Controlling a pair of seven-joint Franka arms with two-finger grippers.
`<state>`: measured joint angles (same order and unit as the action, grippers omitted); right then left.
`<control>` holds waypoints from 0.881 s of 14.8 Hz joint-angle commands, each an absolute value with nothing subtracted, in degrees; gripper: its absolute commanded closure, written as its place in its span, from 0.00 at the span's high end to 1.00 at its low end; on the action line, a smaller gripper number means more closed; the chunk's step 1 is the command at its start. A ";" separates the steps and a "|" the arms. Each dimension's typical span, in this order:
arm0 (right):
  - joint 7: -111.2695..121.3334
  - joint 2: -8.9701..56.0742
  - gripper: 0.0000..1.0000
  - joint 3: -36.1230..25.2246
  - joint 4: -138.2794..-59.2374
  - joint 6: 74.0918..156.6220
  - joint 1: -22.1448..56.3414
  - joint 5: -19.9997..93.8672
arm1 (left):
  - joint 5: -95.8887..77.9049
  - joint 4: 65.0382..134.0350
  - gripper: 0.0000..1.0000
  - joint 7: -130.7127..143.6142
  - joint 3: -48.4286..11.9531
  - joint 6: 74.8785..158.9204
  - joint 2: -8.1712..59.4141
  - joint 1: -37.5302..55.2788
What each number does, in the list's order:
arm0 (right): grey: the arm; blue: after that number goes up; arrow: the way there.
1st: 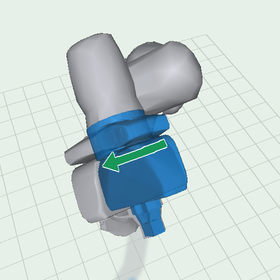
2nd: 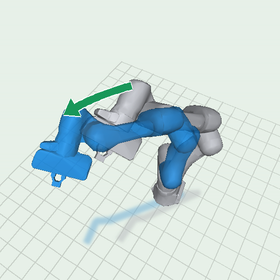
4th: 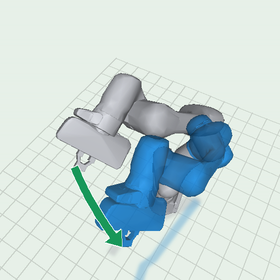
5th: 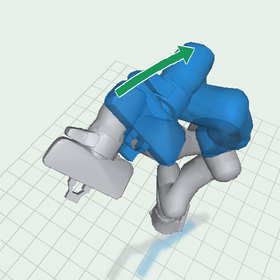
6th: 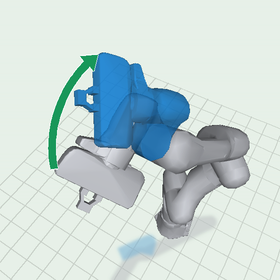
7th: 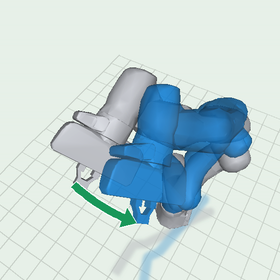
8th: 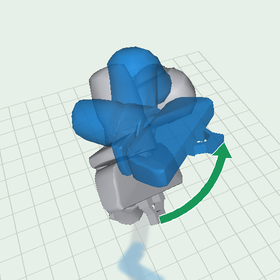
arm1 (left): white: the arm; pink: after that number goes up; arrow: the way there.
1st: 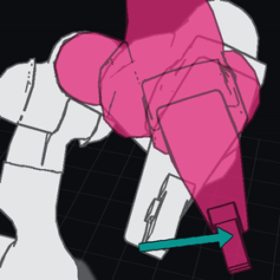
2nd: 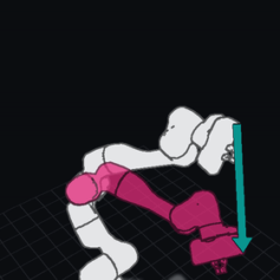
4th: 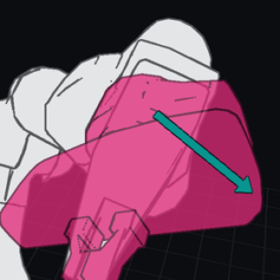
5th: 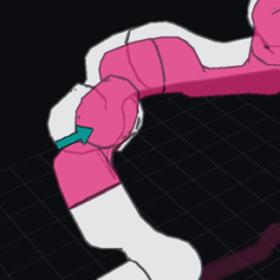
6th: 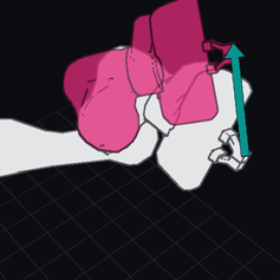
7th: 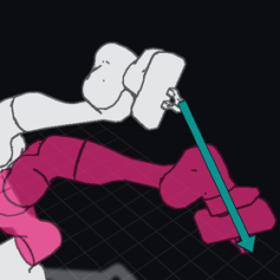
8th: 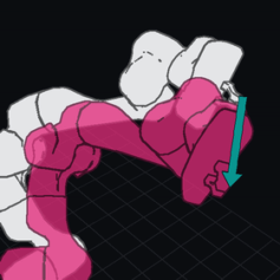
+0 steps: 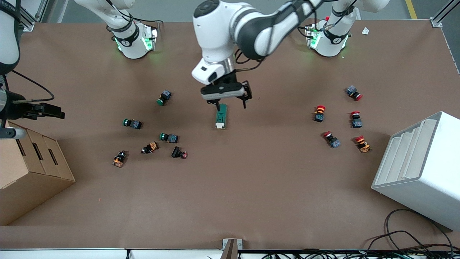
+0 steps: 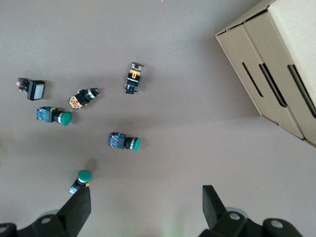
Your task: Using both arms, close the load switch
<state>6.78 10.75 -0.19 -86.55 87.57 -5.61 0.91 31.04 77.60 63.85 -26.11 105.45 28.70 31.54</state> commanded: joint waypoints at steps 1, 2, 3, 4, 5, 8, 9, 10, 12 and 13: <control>7.20 11.16 1.00 1.14 -84.29 86.66 -6.24 -0.61 | 25.32 79.01 1.00 57.50 -26.72 103.89 23.48 25.68; 7.21 11.25 1.00 1.14 -82.72 86.49 -5.98 -0.62 | 25.66 79.01 1.00 53.83 -26.37 101.97 22.25 24.53; 7.21 11.51 1.00 1.23 -81.57 85.61 -5.80 -1.05 | 25.14 79.01 1.00 48.57 -26.45 99.87 21.63 22.78; 7.29 11.51 1.00 1.23 -80.87 84.56 -5.89 -1.23 | 25.22 78.93 1.00 43.21 -26.63 98.97 20.84 19.72; 7.29 11.51 1.00 1.23 -80.77 84.46 -5.80 -1.32 | 25.31 79.01 1.00 39.76 -26.72 98.96 19.52 17.60; 6.94 11.51 1.00 1.32 -79.46 83.24 -6.32 -0.10 | 24.18 79.10 1.00 30.44 -26.72 98.88 17.49 12.59; 6.77 11.51 1.00 1.23 -79.28 82.10 -6.33 0.52 | 22.34 79.01 1.00 28.32 -26.81 98.88 17.40 10.57; 6.94 11.51 1.00 1.23 -79.19 81.74 -6.24 0.44 | 19.28 78.84 1.00 26.30 -26.89 98.88 17.40 7.94; 7.29 11.51 1.00 1.23 -79.37 80.86 -6.07 0.27 | 15.92 78.66 1.00 24.27 -26.89 98.88 16.53 2.84; 7.21 11.51 1.00 1.23 -79.37 80.95 -6.06 0.44 | 15.39 78.66 1.00 23.47 -26.89 98.88 15.48 1.07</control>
<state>6.79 10.95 0.72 -80.49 81.94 -5.56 0.13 17.85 77.64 25.72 -26.17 99.13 18.13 5.29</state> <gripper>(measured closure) 0.000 0.000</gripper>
